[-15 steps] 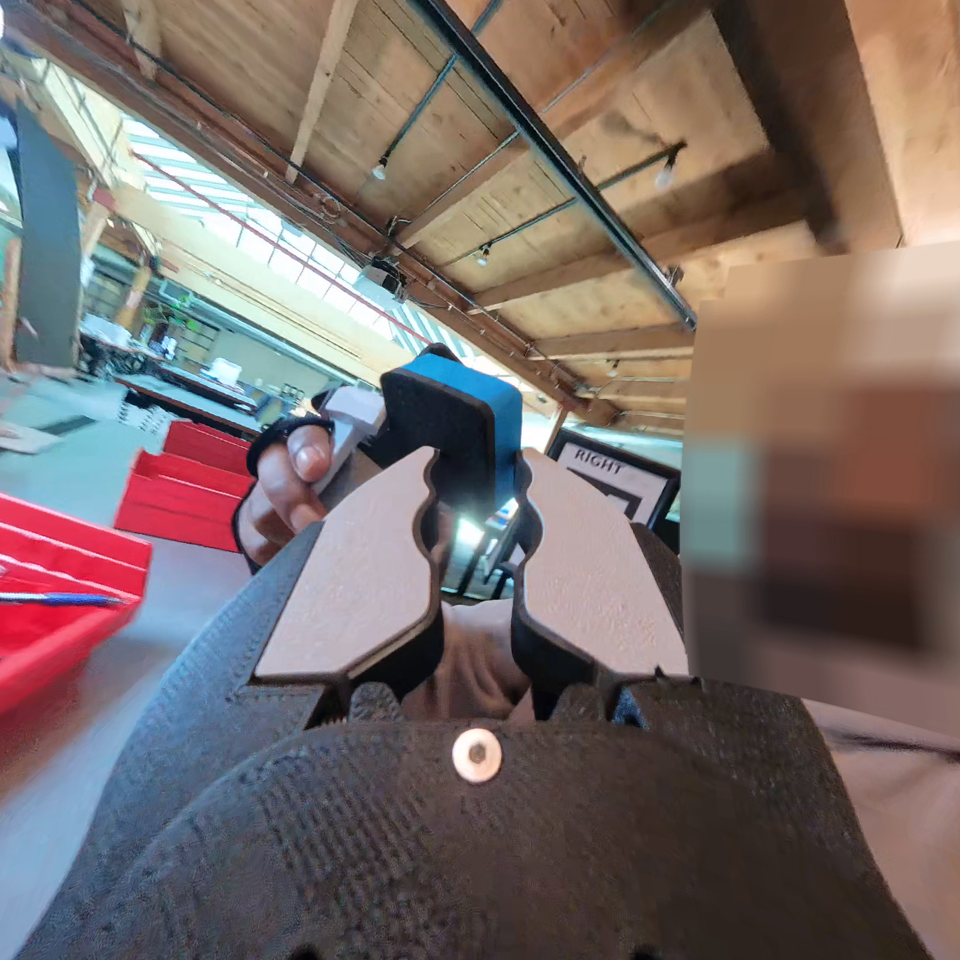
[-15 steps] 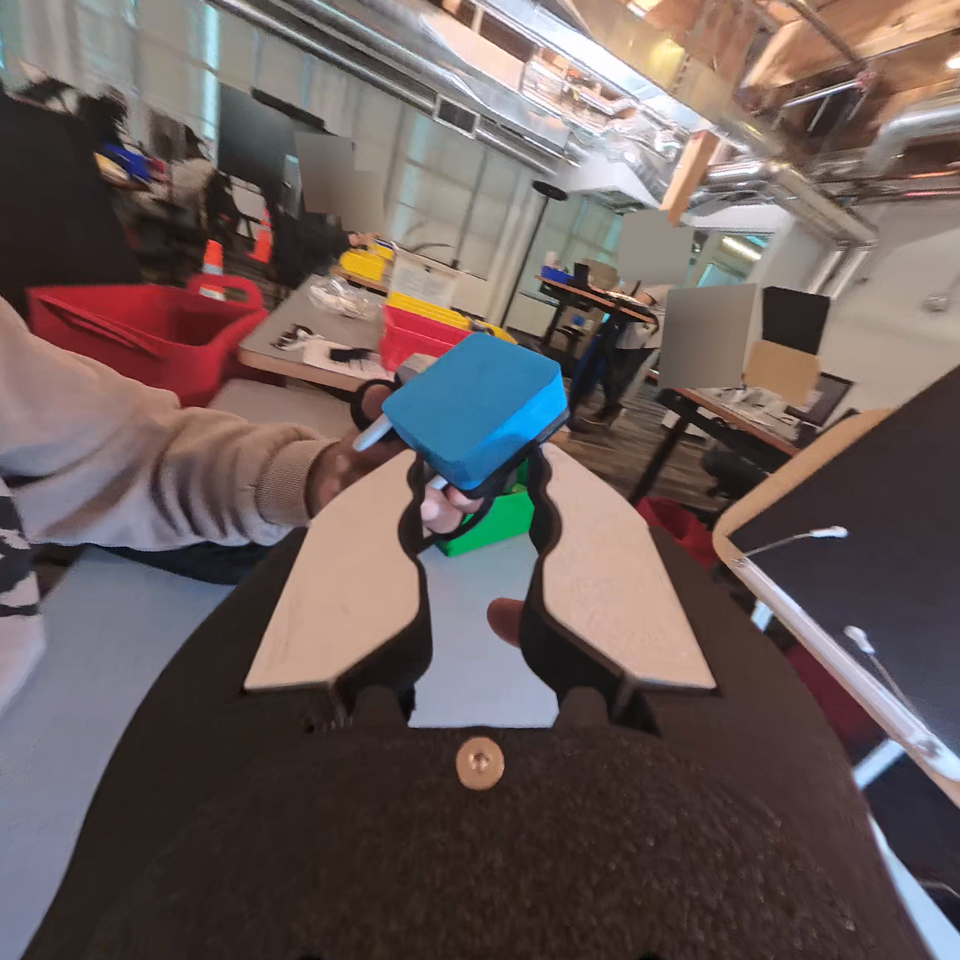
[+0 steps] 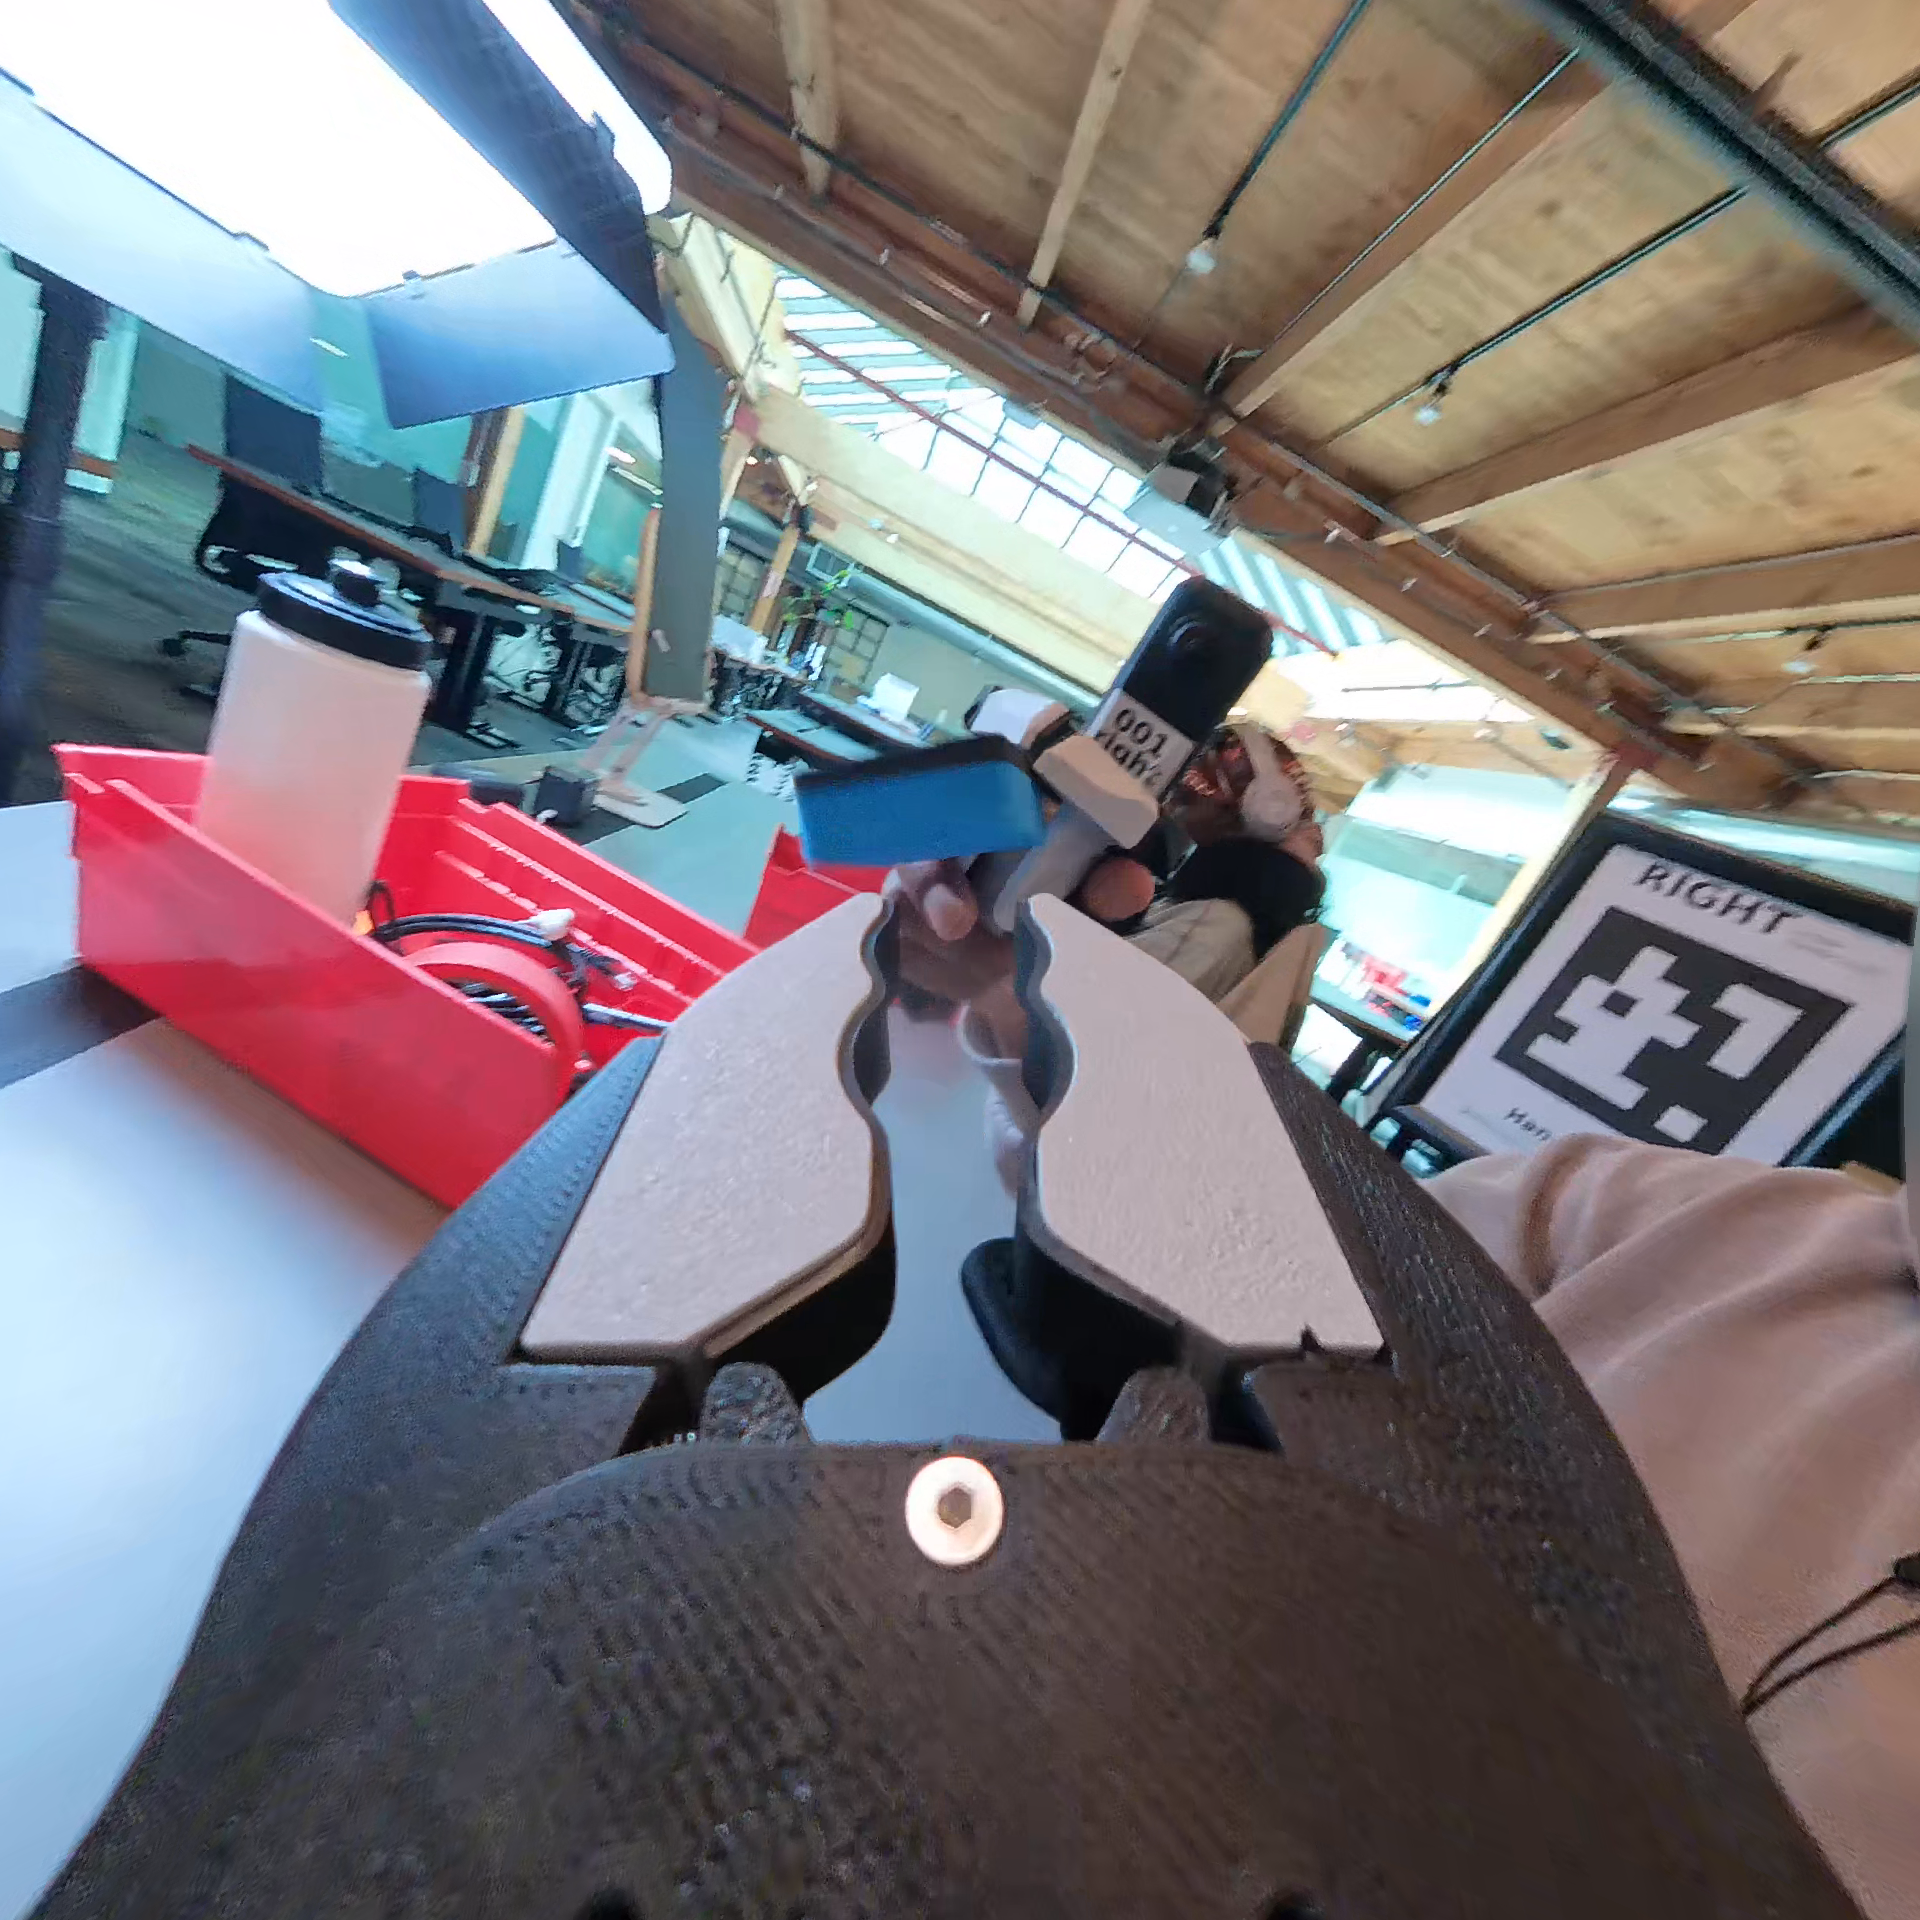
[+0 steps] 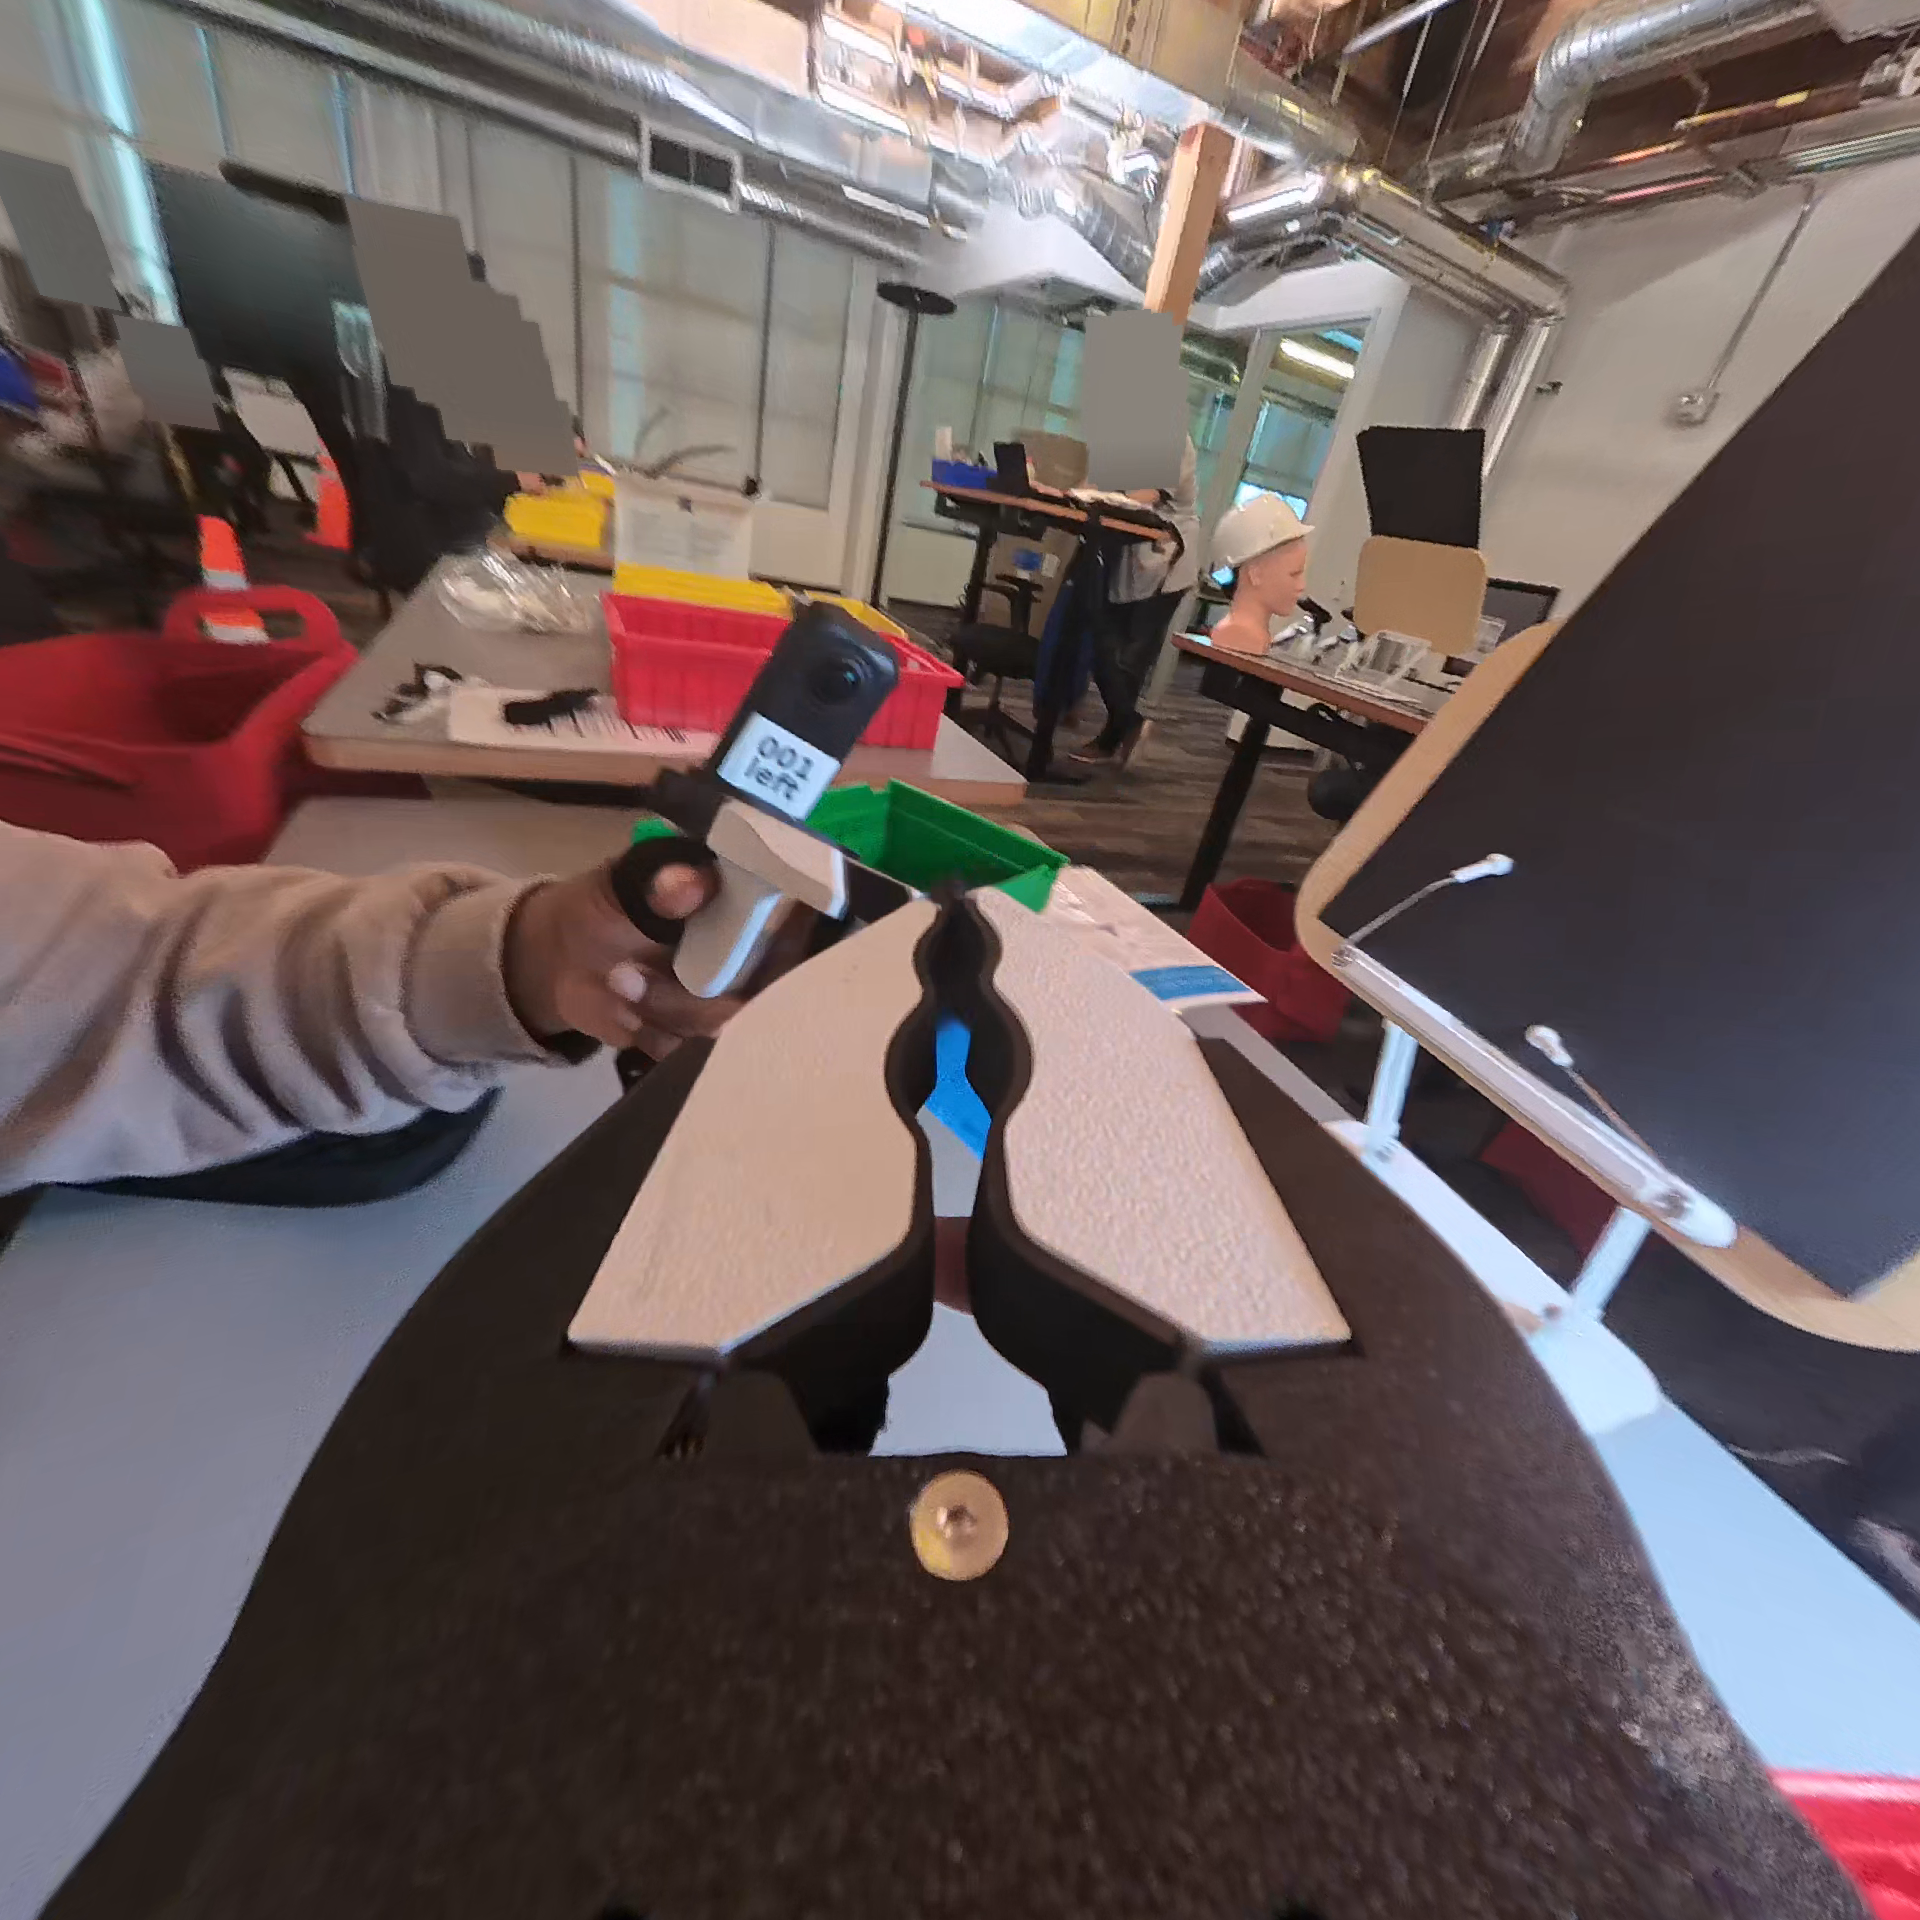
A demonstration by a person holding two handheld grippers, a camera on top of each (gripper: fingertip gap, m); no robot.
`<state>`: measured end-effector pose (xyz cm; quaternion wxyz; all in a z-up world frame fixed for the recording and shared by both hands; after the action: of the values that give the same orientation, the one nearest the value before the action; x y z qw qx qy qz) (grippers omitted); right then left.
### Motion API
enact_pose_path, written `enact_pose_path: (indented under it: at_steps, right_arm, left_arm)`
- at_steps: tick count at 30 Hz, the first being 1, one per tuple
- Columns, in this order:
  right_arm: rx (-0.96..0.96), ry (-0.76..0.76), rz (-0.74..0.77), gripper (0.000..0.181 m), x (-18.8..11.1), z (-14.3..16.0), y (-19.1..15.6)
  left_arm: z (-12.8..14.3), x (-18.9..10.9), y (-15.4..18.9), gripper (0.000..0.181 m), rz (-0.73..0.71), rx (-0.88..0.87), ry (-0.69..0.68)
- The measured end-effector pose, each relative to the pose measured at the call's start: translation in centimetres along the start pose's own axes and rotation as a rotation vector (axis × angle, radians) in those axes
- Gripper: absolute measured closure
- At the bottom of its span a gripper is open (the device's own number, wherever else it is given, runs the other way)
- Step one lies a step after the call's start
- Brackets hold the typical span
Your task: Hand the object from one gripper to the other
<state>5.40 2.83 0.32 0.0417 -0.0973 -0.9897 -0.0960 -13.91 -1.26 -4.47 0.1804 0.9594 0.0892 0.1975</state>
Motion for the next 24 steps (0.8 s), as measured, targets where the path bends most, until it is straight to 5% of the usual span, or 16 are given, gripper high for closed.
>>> enact_pose_path:
  at_steps: [17, 24]
  right_arm:
    - [-0.122, -0.039, 0.012, 0.181, -0.1, -0.4, -0.9]
    - [-0.131, -0.069, -0.05, 0.181, 0.8, 0.1, -2.3]
  left_arm:
    - [0.8, 0.2, -0.4, 0.148, -0.068, 0.144, -0.115]
    - [2.4, 2.6, 2.5, 0.127, -0.19, 0.66, -0.368]
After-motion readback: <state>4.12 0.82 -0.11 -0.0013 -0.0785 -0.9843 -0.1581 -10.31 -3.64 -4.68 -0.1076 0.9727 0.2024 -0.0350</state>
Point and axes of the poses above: each gripper's, where its closed fingertips meet, x out along the fingers, z out of its underside, y = z × x across the jaws, the point moved 8 cm from there along -x, back along the fingers, and after that the axes turned 10 degrees about z, right-handed, at the moved point
